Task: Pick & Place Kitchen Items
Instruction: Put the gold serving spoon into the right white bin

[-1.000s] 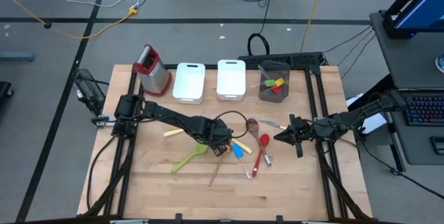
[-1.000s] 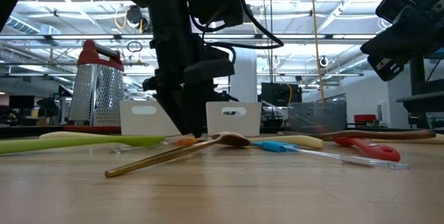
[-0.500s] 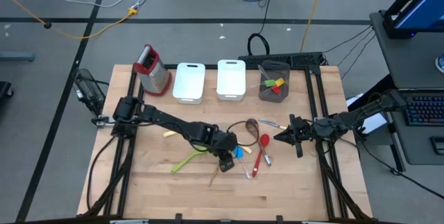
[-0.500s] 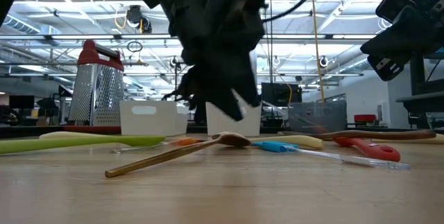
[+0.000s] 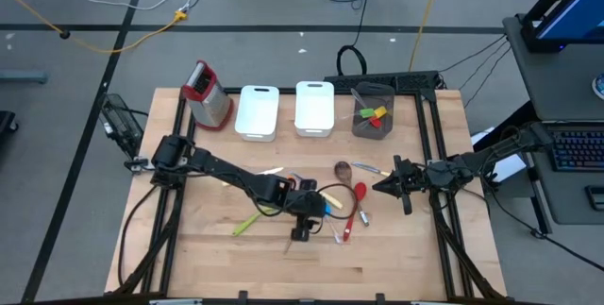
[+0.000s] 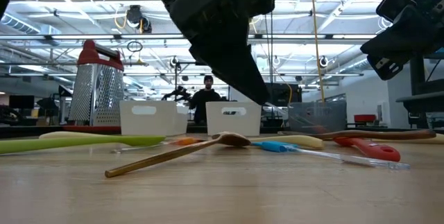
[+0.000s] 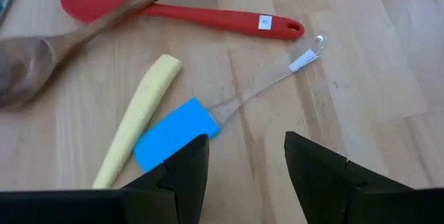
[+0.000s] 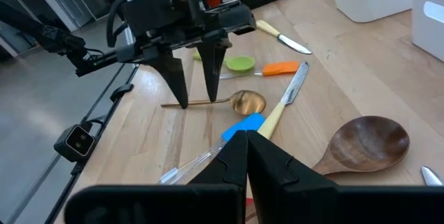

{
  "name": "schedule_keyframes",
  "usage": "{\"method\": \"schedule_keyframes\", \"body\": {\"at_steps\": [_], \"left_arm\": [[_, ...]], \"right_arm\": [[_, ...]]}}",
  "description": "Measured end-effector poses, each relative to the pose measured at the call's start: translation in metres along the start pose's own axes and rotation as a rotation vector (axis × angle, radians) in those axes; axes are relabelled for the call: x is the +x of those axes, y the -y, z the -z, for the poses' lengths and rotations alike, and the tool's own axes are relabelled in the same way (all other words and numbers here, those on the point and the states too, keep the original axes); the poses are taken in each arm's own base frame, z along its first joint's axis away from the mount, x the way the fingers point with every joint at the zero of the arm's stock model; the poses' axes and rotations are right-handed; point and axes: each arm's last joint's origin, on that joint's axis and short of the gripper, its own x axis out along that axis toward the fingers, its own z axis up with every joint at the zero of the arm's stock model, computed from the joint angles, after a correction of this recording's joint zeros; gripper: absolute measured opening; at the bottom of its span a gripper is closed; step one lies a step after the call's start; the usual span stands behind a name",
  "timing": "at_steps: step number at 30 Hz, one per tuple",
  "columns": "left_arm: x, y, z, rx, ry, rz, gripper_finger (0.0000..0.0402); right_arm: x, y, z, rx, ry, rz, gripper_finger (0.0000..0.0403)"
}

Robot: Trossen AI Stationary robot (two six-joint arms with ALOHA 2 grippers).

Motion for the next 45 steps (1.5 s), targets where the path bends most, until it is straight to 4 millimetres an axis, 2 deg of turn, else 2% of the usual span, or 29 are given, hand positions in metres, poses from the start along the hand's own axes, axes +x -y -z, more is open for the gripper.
{"method": "schedule_keyframes", "body": {"at_steps": [6, 9, 11, 16, 19, 24, 28, 33, 38, 45], "left_arm": [[0.000, 0.002, -0.006, 0.123, 0.064, -0.007, 0.0194], [-0.004, 0.004, -0.014, 0.092, 0.095, -0.028, 0.0202], [-0.006, 0.001, -0.016, -0.037, 0.090, -0.068, 0.0206], [-0.014, -0.015, -0.009, -0.706, -0.059, -0.202, 0.0200], [-0.014, -0.012, -0.004, -0.872, -0.112, -0.186, 0.0192], [-0.011, -0.004, 0.003, -0.946, -0.182, -0.172, 0.0181], [-0.013, 0.007, 0.006, -0.902, -0.198, -0.208, 0.0172], [-0.012, 0.011, 0.006, -0.886, -0.189, -0.214, 0.0168], [0.004, 0.015, 0.013, -0.886, -0.204, -0.224, 0.0171], [0.024, 0.020, 0.026, -0.876, -0.261, -0.241, 0.0205]], "right_arm": [[0.000, 0.000, 0.000, 0.000, 0.000, 0.000, 0.0000], [0.000, 0.000, 0.000, 0.000, 0.000, 0.000, 0.0000], [0.000, 0.000, 0.000, 0.007, 0.000, 0.000, 0.0000], [0.000, 0.000, 0.000, 0.027, 0.000, 0.000, 0.0000], [0.000, 0.000, 0.000, 0.009, 0.000, 0.000, 0.0000], [0.000, 0.000, 0.000, -0.006, 0.000, 0.000, 0.0000], [0.000, 0.000, 0.000, -0.007, 0.000, 0.000, 0.0000], [0.000, 0.000, 0.000, -0.007, 0.000, 0.000, 0.0000], [0.000, 0.000, 0.000, -0.001, 0.000, 0.000, 0.0000], [0.000, 0.000, 0.000, 0.000, 0.000, 0.000, 0.0000]]}}
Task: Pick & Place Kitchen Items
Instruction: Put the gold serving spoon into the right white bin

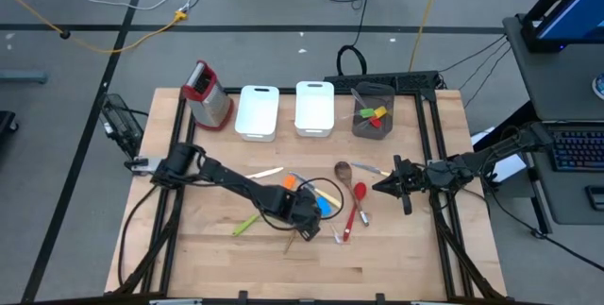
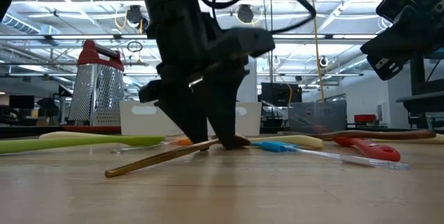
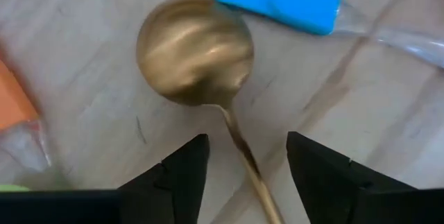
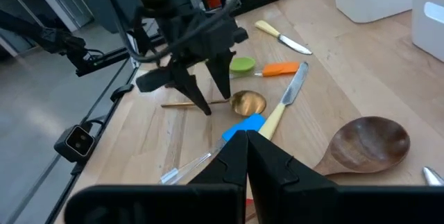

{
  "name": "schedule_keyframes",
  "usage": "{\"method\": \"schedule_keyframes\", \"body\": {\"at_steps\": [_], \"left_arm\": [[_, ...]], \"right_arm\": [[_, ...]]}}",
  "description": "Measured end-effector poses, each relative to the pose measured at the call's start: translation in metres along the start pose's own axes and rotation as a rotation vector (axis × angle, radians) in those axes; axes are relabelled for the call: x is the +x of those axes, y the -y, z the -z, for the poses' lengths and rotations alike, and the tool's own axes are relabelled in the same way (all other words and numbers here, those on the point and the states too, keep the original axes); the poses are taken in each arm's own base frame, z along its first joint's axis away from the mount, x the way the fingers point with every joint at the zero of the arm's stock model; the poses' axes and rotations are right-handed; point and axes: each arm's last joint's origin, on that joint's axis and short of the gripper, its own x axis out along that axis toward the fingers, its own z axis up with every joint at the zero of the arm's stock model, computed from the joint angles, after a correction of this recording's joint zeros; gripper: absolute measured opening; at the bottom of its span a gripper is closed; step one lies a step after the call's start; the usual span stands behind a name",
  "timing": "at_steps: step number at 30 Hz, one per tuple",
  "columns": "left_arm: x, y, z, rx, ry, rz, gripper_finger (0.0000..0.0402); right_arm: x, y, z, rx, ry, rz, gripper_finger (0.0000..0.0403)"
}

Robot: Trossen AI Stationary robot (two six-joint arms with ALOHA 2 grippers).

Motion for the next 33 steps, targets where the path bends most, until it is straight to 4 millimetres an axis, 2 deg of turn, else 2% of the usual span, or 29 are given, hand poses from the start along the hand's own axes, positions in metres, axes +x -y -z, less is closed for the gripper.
{"method": "schedule_keyframes", "body": {"at_steps": [3, 6, 8, 13, 19, 25, 33], "left_arm": [[0.008, 0.000, 0.002, -0.009, -0.009, -0.013, 0.0209], [0.017, -0.002, 0.004, -0.058, -0.045, -0.021, 0.0185], [0.017, -0.003, 0.005, -0.076, -0.050, -0.030, 0.0150], [0.016, -0.004, 0.004, -0.090, -0.030, -0.046, 0.0024], [0.014, -0.005, 0.000, -0.138, -0.043, -0.025, 0.0008], [-0.014, -0.010, -0.002, -0.151, -0.057, -0.040, 0.0005], [-0.091, -0.017, -0.013, -0.177, 0.030, 0.034, 0.0003]], "right_arm": [[0.000, 0.000, 0.000, 0.000, -0.002, 0.001, 0.0000], [0.000, 0.000, 0.000, -0.001, -0.004, 0.002, 0.0000], [0.001, 0.000, 0.001, -0.002, -0.006, 0.002, 0.0000], [0.001, 0.000, 0.001, -0.003, -0.009, 0.004, 0.0000], [0.001, 0.000, 0.001, -0.005, -0.009, 0.004, 0.0000], [0.001, 0.000, 0.001, -0.013, -0.009, 0.004, 0.0000], [0.001, 0.000, 0.001, -0.066, -0.010, 0.004, 0.0000]]}}
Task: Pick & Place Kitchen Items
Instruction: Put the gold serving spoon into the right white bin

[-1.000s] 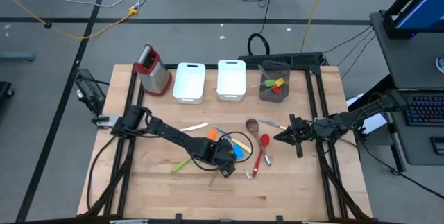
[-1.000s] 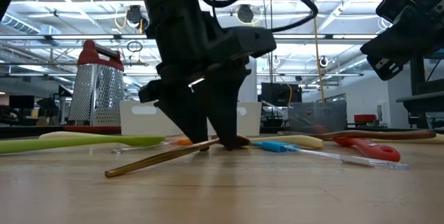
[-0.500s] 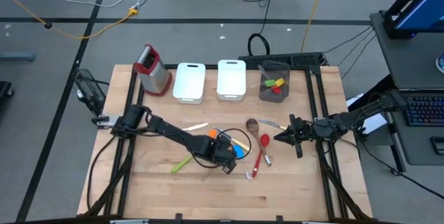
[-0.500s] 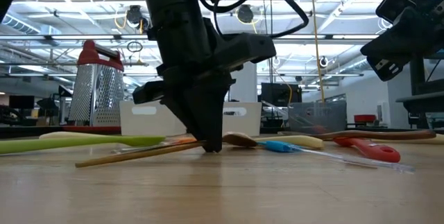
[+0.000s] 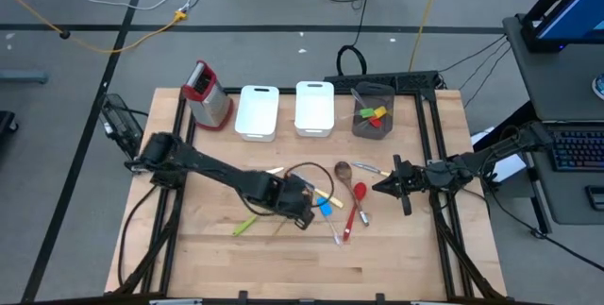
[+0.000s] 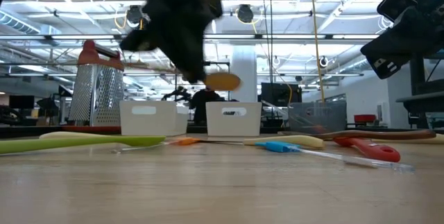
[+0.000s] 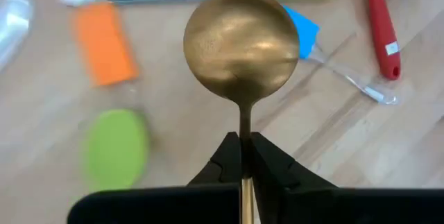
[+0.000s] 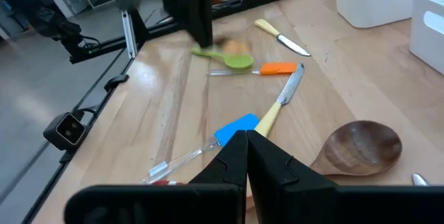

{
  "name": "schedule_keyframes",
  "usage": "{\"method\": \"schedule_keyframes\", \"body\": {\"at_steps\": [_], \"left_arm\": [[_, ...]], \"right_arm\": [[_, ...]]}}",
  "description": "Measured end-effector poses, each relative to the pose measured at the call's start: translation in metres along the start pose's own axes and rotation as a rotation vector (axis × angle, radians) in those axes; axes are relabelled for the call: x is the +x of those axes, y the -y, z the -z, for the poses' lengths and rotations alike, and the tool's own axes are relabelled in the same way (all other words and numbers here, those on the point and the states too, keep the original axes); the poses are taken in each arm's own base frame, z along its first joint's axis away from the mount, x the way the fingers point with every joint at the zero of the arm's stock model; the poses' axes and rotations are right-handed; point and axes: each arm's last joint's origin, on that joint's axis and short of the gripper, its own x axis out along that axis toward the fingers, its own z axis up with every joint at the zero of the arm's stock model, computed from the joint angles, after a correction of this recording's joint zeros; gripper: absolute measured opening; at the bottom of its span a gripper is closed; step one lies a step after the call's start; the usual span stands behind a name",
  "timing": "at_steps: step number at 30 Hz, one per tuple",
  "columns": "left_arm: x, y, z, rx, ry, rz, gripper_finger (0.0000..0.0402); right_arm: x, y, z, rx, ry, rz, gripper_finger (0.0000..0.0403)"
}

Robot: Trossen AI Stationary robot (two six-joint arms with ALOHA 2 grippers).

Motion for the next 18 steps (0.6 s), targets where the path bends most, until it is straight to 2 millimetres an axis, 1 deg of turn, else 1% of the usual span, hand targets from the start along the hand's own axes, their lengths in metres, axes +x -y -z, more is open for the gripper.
{"method": "schedule_keyframes", "body": {"at_steps": [3, 5, 10, 12, 13, 16, 18], "left_arm": [[-0.032, -0.004, -0.013, -0.008, 0.069, 0.069, 0.0002], [-0.052, -0.012, -0.025, -0.021, 0.120, 0.095, 0.0002], [-0.091, -0.040, -0.071, -0.094, 0.265, 0.170, 0.0001], [-0.103, -0.051, -0.093, -0.125, 0.323, 0.240, 0.0001], [-0.106, -0.058, -0.105, -0.134, 0.337, 0.267, 0.0001], [-0.110, -0.077, -0.140, -0.163, 0.368, 0.380, 0.0001], [-0.108, -0.092, -0.161, -0.181, 0.370, 0.443, 0.0001]], "right_arm": [[0.000, 0.000, 0.000, -0.001, -0.001, 0.000, 0.0000], [0.000, 0.000, 0.000, -0.001, -0.001, 0.000, 0.0000], [0.000, 0.000, 0.000, -0.004, -0.001, 0.000, 0.0000], [0.000, 0.000, 0.000, -0.004, 0.000, 0.000, 0.0000], [0.000, 0.000, 0.000, -0.005, 0.000, 0.000, 0.0000], [0.000, 0.000, 0.000, -0.009, 0.000, 0.000, 0.0000], [0.000, 0.000, 0.000, -0.012, 0.002, 0.000, 0.0000]]}}
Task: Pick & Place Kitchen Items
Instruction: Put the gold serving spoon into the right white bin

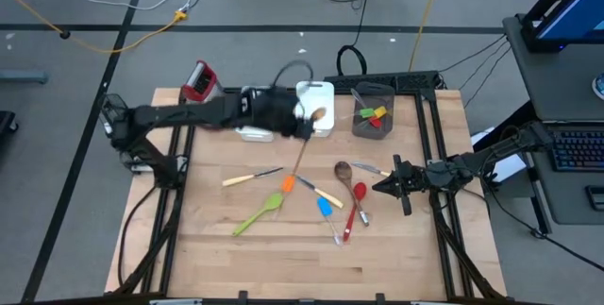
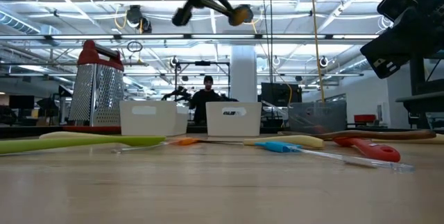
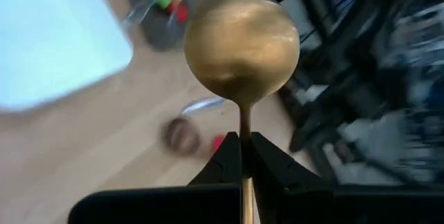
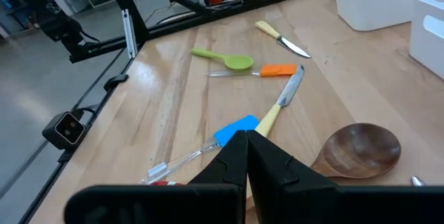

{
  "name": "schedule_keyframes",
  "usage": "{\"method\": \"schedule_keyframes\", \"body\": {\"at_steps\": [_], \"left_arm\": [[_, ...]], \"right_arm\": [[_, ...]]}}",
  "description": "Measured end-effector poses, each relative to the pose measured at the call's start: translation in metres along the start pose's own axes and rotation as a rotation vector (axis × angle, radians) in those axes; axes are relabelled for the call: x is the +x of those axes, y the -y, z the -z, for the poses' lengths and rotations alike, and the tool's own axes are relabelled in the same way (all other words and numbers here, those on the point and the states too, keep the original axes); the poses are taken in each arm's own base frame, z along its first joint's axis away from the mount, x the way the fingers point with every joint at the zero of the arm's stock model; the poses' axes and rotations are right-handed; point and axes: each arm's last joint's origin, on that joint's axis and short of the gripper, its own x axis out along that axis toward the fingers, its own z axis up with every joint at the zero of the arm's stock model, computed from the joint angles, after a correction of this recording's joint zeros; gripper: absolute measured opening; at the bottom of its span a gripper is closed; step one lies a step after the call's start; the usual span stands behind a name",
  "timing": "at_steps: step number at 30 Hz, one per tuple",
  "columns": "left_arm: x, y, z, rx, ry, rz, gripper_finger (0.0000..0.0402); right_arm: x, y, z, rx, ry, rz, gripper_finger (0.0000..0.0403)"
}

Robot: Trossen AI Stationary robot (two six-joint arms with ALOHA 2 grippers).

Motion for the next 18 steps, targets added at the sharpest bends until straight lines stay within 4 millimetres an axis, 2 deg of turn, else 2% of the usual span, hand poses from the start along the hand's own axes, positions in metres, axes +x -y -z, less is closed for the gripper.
{"method": "schedule_keyframes", "body": {"at_steps": [4, 7, 12, 18], "left_arm": [[0.016, -0.032, -0.036, -0.081, -0.029, 0.061, 0.0001], [0.032, -0.055, -0.055, -0.150, -0.078, 0.112, 0.0001], [0.059, -0.093, -0.073, -0.272, -0.157, 0.151, 0.0001], [0.074, -0.137, -0.088, -0.405, -0.154, 0.077, 0.0001]], "right_arm": [[0.000, 0.000, 0.000, -0.005, -0.001, 0.000, 0.0000], [0.000, 0.000, 0.000, -0.005, -0.003, 0.002, 0.0000], [0.000, 0.000, 0.000, -0.005, 0.001, 0.014, 0.0000], [0.000, 0.002, 0.000, -0.008, 0.020, 0.062, 0.0000]]}}
